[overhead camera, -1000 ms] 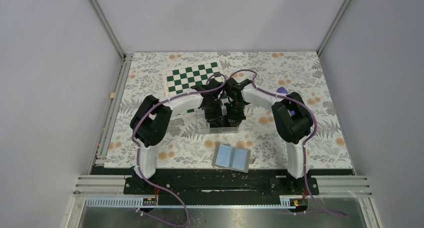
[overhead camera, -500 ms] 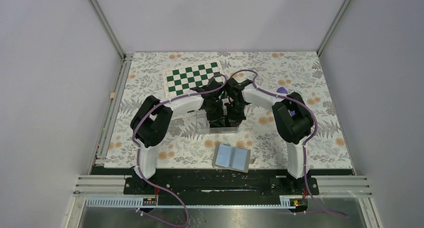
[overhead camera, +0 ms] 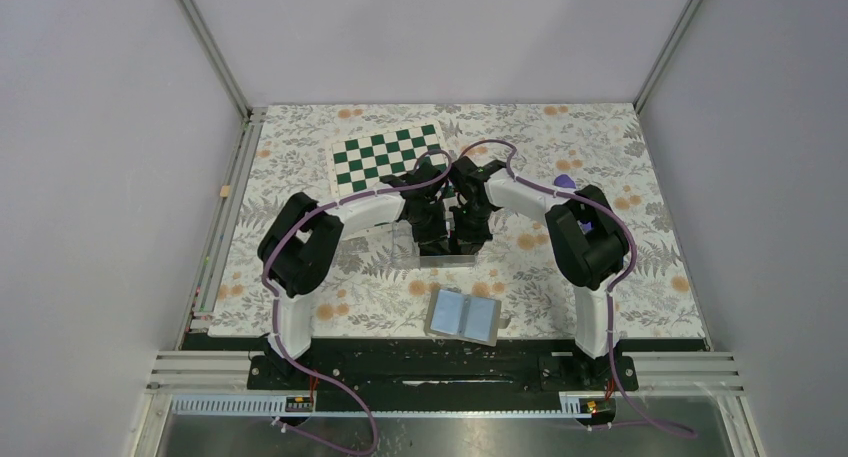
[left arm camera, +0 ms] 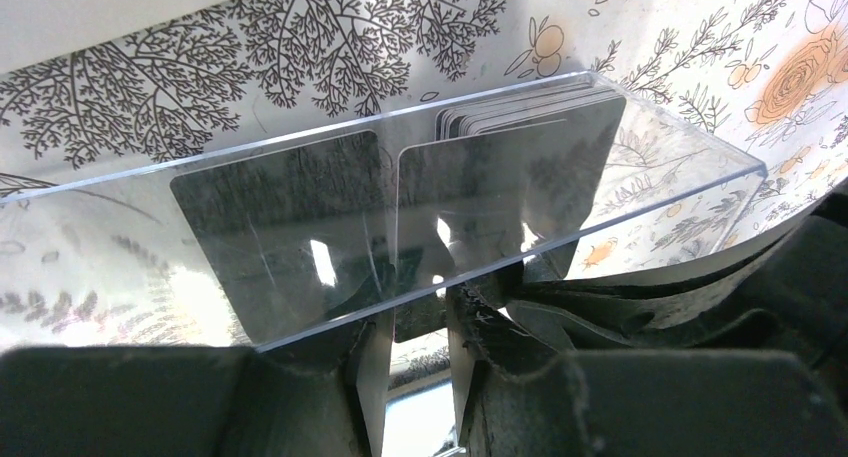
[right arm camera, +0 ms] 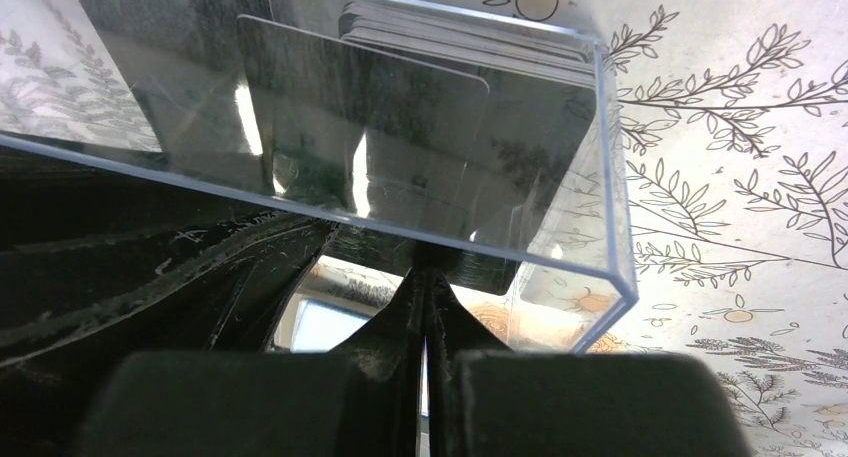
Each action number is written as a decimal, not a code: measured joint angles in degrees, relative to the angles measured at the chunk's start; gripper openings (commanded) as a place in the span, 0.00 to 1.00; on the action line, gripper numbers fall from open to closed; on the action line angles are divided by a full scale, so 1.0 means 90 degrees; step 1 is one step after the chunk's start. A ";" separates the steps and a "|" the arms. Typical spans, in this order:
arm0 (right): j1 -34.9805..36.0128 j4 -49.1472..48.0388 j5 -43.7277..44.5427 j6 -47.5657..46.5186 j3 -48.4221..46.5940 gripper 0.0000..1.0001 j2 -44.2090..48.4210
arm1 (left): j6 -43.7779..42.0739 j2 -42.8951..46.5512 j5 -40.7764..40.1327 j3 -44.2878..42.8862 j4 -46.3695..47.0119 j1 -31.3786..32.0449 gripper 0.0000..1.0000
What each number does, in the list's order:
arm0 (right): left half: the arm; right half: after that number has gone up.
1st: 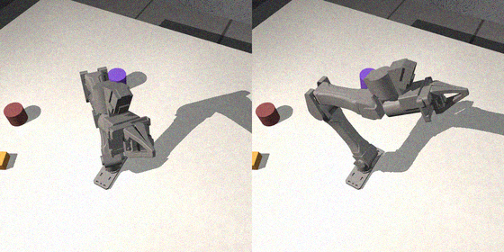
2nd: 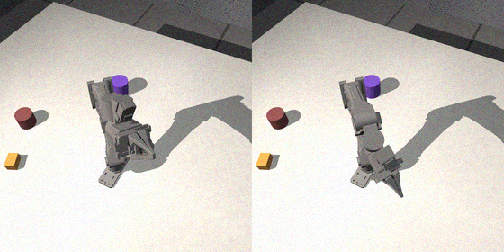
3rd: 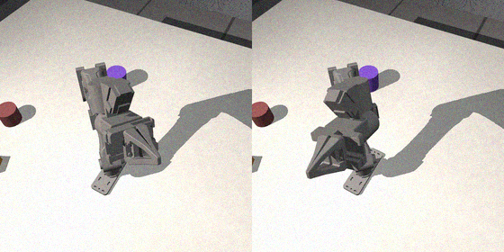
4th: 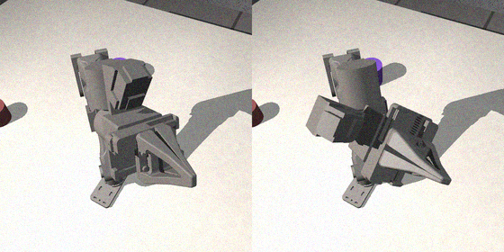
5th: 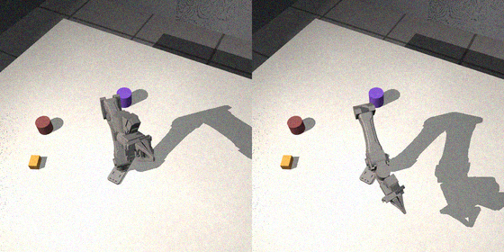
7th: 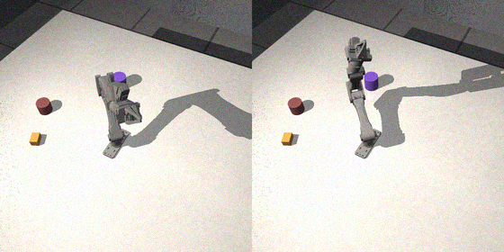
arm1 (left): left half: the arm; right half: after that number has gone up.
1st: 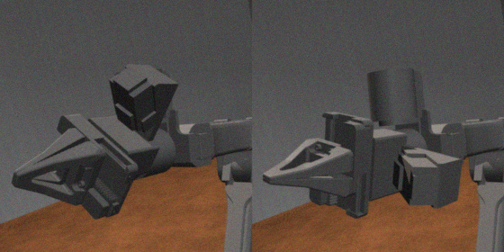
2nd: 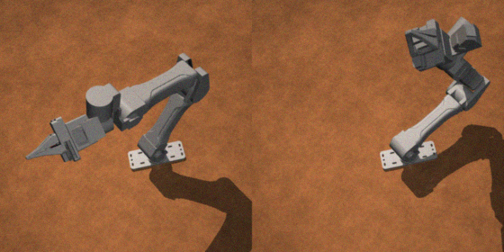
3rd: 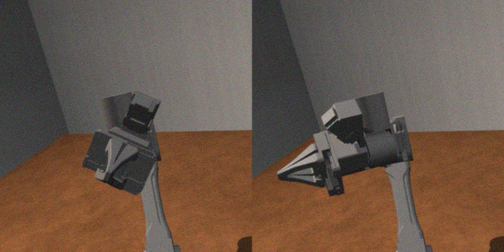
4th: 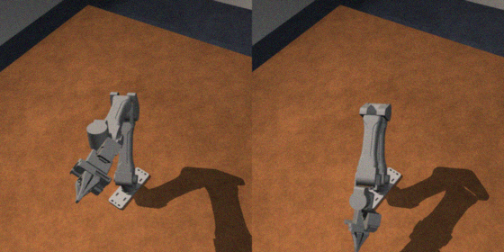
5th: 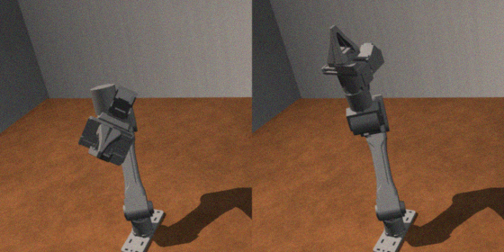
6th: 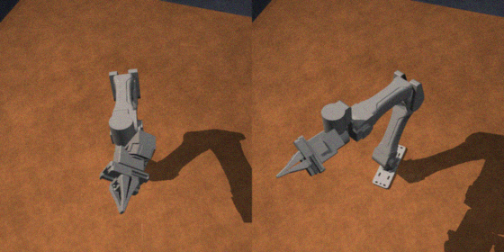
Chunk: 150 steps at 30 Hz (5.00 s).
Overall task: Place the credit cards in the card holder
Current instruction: Pick up the credit card from the storage box, then move the storage box to the center of the board.
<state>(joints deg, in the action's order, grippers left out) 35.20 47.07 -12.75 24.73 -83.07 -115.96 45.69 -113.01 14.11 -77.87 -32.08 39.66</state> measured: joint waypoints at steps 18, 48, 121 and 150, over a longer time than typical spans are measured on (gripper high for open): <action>0.0000 0.0109 -0.0010 -0.0005 0.0087 0.00 0.0063 | 0.0053 0.0449 0.0330 0.0546 0.0690 -0.0007 0.21; -0.0104 0.0347 -0.0228 0.0017 0.0367 0.00 0.0206 | 0.0189 -0.0032 0.1875 0.0835 0.2378 -0.0007 0.11; -0.1688 -0.6156 -0.5564 0.3572 0.3619 0.36 0.4889 | 0.1576 0.5265 0.3067 0.3704 0.4682 -0.0539 0.00; -0.2339 -0.2441 -0.3276 0.1508 0.3806 0.00 0.5588 | 0.1263 0.4024 0.2523 0.4109 0.3730 -0.0163 0.14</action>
<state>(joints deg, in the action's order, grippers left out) 14.15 25.10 -42.24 38.30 -48.82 -65.67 57.06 -76.79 36.82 -40.88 1.50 38.20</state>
